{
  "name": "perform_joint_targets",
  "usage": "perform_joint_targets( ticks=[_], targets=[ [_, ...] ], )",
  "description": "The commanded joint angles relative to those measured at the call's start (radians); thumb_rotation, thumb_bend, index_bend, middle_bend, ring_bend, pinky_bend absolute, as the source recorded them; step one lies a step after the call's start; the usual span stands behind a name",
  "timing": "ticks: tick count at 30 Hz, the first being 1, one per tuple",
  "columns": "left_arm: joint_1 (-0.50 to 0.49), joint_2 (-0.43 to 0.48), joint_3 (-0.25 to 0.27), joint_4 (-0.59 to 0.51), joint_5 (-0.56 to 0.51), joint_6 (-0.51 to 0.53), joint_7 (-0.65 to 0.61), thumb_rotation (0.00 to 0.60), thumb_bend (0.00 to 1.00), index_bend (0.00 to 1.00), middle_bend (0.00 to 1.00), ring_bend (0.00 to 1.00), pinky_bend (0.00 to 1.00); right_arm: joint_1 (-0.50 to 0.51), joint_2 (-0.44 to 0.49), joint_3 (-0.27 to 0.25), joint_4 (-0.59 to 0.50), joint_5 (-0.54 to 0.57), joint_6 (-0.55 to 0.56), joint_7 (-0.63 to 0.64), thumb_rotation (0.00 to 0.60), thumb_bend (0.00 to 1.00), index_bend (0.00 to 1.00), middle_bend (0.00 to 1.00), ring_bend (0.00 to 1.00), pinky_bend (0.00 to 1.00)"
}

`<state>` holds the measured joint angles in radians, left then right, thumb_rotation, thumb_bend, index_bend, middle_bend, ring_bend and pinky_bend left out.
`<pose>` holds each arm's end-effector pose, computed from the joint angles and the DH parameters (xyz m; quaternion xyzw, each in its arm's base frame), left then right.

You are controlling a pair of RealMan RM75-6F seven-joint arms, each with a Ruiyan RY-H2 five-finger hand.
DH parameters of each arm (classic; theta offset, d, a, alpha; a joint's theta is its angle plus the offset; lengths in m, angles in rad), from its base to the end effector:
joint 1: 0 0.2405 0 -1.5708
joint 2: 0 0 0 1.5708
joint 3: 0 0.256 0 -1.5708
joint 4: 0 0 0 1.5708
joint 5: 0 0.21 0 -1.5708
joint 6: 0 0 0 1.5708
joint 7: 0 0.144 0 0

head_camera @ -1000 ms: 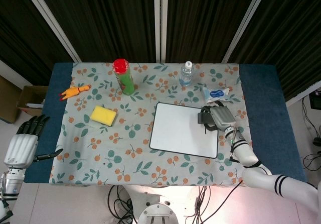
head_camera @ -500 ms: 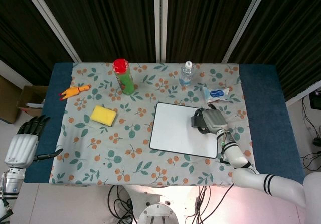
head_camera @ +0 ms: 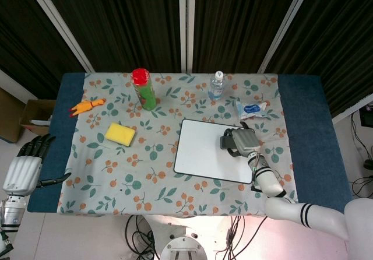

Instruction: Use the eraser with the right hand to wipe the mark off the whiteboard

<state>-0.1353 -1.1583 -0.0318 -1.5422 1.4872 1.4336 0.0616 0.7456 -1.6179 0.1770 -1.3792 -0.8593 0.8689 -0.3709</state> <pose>-0.3182 0.1941 0.1448 -0.6285 -0.3671 -0.3543 0.5871 -0.1833 -0.3488 -0.0420 0.7066 -0.4787 0.3000 0.4260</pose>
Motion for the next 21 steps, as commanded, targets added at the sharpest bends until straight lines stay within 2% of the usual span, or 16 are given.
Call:
perform_joint_targets(
  ticks=[1, 21],
  targets=[
    [0.0, 0.001, -0.001, 0.0, -0.001, 0.001, 0.0, 0.244, 0.06, 0.11, 0.08, 0.06, 0.16, -0.002, 0.0, -0.004, -0.007, -0.007, 0.005, 0.001, 0.6, 0.44, 0.73, 0.55, 0.45, 0.06],
    [-0.002, 0.003, 0.0, -0.013, 0.007, 0.002, 0.013, 0.242, 0.06, 0.11, 0.08, 0.06, 0.16, -0.062, 0.015, -0.064, -0.107, -0.066, 0.056, 0.025, 0.6, 0.44, 0.74, 0.56, 0.46, 0.07]
  ],
)
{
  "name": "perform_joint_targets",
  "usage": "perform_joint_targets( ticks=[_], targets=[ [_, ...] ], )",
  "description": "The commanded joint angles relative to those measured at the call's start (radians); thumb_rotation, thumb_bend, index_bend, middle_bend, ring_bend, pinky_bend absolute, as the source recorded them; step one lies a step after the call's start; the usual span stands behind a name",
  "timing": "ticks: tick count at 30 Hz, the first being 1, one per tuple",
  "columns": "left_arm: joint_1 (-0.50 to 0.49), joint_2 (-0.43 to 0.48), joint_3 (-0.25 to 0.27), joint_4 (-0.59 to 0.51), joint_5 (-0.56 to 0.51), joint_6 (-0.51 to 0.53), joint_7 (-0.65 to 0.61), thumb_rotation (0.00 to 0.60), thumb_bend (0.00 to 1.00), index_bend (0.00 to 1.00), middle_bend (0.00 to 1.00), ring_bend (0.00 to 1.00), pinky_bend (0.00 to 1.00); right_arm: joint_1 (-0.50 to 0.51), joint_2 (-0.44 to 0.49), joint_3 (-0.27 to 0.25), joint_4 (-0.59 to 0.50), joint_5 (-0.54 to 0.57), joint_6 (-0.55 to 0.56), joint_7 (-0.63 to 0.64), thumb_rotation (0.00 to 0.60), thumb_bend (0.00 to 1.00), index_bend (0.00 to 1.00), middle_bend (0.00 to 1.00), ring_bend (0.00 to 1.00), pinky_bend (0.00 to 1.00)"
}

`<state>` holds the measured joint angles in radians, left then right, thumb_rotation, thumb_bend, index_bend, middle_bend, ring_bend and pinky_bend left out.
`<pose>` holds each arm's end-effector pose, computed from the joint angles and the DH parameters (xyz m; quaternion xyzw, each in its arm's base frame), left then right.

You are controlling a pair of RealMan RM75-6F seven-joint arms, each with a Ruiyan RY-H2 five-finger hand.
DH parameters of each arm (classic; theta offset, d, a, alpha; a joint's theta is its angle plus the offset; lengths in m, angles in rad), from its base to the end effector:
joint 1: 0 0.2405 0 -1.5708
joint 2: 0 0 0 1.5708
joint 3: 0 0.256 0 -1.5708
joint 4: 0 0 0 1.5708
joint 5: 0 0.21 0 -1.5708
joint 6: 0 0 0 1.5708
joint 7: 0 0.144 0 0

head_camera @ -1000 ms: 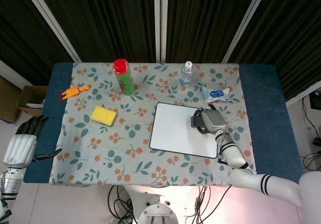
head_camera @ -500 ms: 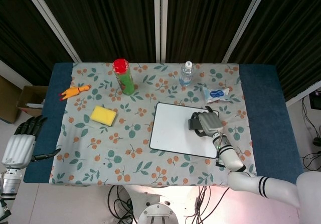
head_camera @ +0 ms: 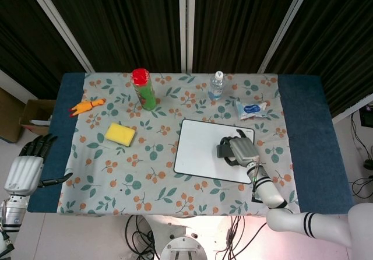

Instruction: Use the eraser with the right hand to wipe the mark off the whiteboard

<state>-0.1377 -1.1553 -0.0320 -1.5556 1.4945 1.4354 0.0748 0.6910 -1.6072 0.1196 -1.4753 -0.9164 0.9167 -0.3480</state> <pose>-0.3143 0.1945 0.1442 -0.6318 -0.3631 -0.3560 0.5850 -0.1852 -0.3148 -0.0489 0.7129 -0.4916 0.3024 0.3983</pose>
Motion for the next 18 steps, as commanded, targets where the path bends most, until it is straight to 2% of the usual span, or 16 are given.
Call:
perform_joint_targets(
  ticks=[1, 10, 18],
  targets=[
    [0.0, 0.0, 0.0, 0.0, 0.0, 0.0, -0.001, 0.244, 0.06, 0.11, 0.08, 0.06, 0.16, -0.011, 0.006, -0.009, -0.017, -0.014, 0.013, 0.004, 0.6, 0.44, 0.74, 0.56, 0.46, 0.07],
    [-0.001, -0.001, 0.002, 0.004, 0.0, -0.006, -0.007, 0.244, 0.06, 0.11, 0.08, 0.06, 0.16, -0.063, 0.03, -0.043, -0.083, -0.087, 0.06, 0.043, 0.6, 0.44, 0.75, 0.56, 0.46, 0.07],
    [0.0, 0.001, 0.004, 0.001, 0.003, -0.004, -0.004, 0.243, 0.06, 0.11, 0.08, 0.06, 0.16, -0.067, 0.015, -0.035, -0.048, -0.122, 0.07, 0.044, 0.6, 0.45, 0.75, 0.56, 0.46, 0.07]
  ],
)
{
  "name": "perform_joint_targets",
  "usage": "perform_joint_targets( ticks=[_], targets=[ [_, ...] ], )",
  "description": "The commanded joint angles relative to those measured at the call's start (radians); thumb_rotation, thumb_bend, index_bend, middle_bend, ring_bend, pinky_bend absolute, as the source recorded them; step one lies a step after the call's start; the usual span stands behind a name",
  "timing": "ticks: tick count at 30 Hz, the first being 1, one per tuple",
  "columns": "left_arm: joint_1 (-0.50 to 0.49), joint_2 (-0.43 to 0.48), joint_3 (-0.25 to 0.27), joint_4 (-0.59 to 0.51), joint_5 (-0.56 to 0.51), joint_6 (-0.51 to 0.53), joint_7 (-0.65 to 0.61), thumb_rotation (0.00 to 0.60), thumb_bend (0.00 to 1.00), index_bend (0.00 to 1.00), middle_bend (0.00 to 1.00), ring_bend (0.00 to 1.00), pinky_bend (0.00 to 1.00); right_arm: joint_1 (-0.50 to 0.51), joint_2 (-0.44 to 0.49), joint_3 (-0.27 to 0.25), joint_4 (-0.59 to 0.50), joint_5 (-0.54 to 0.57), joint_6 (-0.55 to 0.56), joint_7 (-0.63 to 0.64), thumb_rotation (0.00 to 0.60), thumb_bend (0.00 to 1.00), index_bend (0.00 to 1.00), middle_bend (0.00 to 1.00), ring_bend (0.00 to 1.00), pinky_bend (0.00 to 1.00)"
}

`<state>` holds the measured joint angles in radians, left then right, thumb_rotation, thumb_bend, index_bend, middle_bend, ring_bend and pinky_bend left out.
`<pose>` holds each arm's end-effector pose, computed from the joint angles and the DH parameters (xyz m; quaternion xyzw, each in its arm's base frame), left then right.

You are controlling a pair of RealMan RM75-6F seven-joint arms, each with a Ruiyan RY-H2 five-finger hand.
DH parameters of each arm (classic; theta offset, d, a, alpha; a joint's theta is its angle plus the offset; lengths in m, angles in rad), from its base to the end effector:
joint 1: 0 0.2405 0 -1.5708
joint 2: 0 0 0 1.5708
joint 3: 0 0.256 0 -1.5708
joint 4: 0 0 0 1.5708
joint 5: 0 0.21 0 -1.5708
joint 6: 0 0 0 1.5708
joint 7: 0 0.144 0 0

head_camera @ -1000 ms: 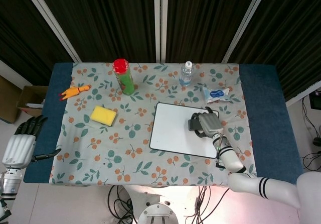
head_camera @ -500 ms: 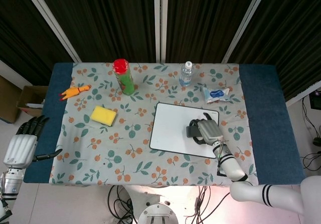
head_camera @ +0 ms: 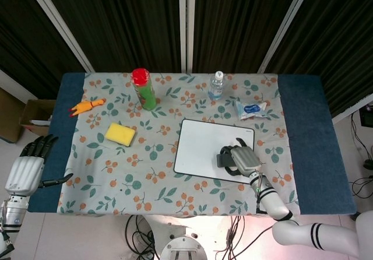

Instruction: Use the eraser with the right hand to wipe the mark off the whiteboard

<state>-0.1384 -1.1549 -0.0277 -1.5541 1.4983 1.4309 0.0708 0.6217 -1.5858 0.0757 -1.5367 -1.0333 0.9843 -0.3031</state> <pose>-0.3147 0.1938 0.1431 -0.6344 -0.3650 -0.3546 0.5818 -0.1901 -0.2893 -0.0432 0.7128 -0.4864 0.3234 0.3882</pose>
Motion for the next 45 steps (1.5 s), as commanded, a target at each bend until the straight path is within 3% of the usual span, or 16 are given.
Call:
perform_joint_targets(
  ticks=[1, 16, 22, 28, 45],
  targets=[
    [0.001, 0.001, 0.0, 0.0, -0.001, 0.001, 0.0, 0.244, 0.06, 0.11, 0.08, 0.06, 0.16, 0.004, -0.009, 0.014, 0.02, -0.008, 0.004, -0.002, 0.6, 0.45, 0.75, 0.56, 0.46, 0.07],
    [0.007, 0.016, -0.003, 0.0, -0.01, 0.006, -0.005, 0.242, 0.06, 0.11, 0.08, 0.06, 0.16, 0.06, -0.096, 0.097, 0.281, -0.016, -0.036, 0.017, 0.6, 0.45, 0.77, 0.57, 0.46, 0.07],
    [0.009, 0.02, -0.003, -0.002, -0.015, 0.005, -0.004, 0.242, 0.06, 0.11, 0.08, 0.06, 0.16, 0.067, -0.115, 0.105, 0.342, -0.019, -0.069, 0.052, 0.6, 0.45, 0.77, 0.57, 0.47, 0.07],
    [0.006, 0.016, -0.003, -0.003, -0.012, 0.001, -0.002, 0.241, 0.06, 0.11, 0.08, 0.06, 0.16, 0.046, -0.12, 0.088, 0.331, -0.051, -0.061, 0.089, 0.6, 0.45, 0.78, 0.58, 0.47, 0.07],
    [-0.001, 0.017, -0.001, -0.025, -0.004, -0.005, 0.018, 0.244, 0.06, 0.11, 0.08, 0.06, 0.16, -0.077, -0.043, 0.0, 0.14, -0.17, 0.058, 0.144, 0.6, 0.45, 0.79, 0.58, 0.47, 0.08]
  ],
)
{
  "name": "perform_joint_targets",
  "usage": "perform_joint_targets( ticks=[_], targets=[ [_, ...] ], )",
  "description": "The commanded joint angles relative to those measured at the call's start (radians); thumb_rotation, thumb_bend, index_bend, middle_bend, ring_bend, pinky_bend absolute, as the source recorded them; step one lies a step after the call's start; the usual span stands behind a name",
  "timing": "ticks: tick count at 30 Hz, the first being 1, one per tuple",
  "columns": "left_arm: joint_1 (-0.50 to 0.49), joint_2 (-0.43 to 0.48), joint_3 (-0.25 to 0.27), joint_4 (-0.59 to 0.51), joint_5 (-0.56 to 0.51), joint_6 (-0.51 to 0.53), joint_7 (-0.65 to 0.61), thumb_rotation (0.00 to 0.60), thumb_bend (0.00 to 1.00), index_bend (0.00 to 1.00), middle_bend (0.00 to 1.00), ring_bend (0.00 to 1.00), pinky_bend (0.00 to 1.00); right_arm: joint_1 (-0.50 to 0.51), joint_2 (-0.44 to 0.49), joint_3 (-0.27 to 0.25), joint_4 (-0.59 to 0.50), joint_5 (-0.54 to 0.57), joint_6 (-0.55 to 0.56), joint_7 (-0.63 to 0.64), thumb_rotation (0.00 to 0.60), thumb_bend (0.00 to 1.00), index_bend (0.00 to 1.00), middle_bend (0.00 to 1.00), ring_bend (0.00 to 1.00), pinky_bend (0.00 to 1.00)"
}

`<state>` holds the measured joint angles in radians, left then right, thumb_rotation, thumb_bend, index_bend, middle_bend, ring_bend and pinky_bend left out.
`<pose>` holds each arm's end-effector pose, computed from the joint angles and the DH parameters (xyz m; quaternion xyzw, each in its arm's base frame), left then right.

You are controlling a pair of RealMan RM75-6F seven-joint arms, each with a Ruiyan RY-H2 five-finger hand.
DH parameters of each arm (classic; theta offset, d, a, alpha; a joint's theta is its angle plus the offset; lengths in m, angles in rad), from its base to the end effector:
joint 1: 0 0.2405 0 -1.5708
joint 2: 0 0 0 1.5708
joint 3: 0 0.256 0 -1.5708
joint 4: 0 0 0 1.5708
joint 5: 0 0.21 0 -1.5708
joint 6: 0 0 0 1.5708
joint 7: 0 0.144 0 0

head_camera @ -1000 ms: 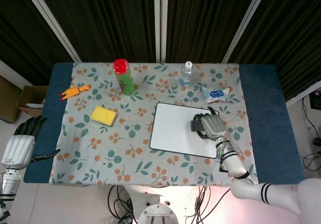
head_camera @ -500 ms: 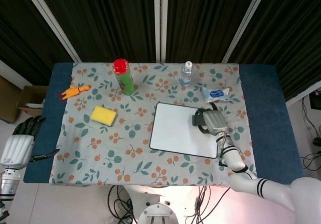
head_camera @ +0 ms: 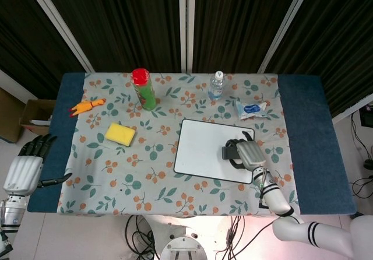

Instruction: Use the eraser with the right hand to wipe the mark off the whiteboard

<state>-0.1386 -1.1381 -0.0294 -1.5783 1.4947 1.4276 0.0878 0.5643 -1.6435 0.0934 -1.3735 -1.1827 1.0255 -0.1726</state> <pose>-0.3118 0.1938 0.1462 -0.6360 -0.3630 -0.3510 0.5835 -0.2113 -0.2978 -0.0430 0.6931 -0.4681 0.3606 0.4129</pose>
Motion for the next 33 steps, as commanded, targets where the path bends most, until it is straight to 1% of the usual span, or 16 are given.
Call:
perform_joint_targets(
  ticks=[1, 5, 10, 16, 21, 26, 33],
  targets=[
    [-0.001, 0.0, 0.001, -0.002, 0.0, -0.002, 0.002, 0.244, 0.06, 0.11, 0.08, 0.06, 0.16, -0.026, 0.019, -0.024, -0.03, -0.028, 0.021, 0.017, 0.6, 0.45, 0.79, 0.58, 0.47, 0.08],
    [-0.001, 0.001, 0.001, -0.005, 0.0, -0.003, 0.005, 0.244, 0.06, 0.11, 0.08, 0.06, 0.16, -0.048, 0.036, -0.044, -0.055, -0.062, 0.035, 0.042, 0.6, 0.45, 0.79, 0.58, 0.47, 0.08],
    [-0.003, 0.003, 0.0, -0.007, -0.003, -0.006, 0.007, 0.241, 0.06, 0.11, 0.08, 0.06, 0.16, -0.056, 0.042, -0.035, -0.052, -0.088, 0.054, 0.054, 0.6, 0.45, 0.79, 0.58, 0.48, 0.08],
    [-0.006, 0.003, 0.0, -0.008, -0.003, -0.011, 0.005, 0.244, 0.06, 0.11, 0.08, 0.06, 0.16, -0.04, 0.022, -0.003, 0.004, -0.061, 0.019, 0.053, 0.6, 0.45, 0.79, 0.58, 0.48, 0.08],
    [-0.004, 0.006, -0.001, -0.003, -0.01, -0.011, 0.001, 0.245, 0.06, 0.11, 0.08, 0.06, 0.16, -0.033, 0.004, -0.002, 0.041, -0.054, -0.018, 0.07, 0.6, 0.45, 0.8, 0.59, 0.48, 0.08],
    [-0.004, 0.006, 0.001, 0.001, -0.011, -0.014, 0.0, 0.245, 0.06, 0.11, 0.08, 0.06, 0.16, -0.028, -0.024, 0.007, 0.095, -0.053, -0.032, 0.088, 0.6, 0.45, 0.8, 0.59, 0.48, 0.08],
    [-0.005, 0.006, 0.001, 0.001, -0.013, -0.016, 0.0, 0.244, 0.06, 0.11, 0.08, 0.06, 0.16, -0.003, -0.069, 0.042, 0.211, -0.075, -0.023, 0.106, 0.6, 0.45, 0.81, 0.59, 0.48, 0.08]
  ],
)
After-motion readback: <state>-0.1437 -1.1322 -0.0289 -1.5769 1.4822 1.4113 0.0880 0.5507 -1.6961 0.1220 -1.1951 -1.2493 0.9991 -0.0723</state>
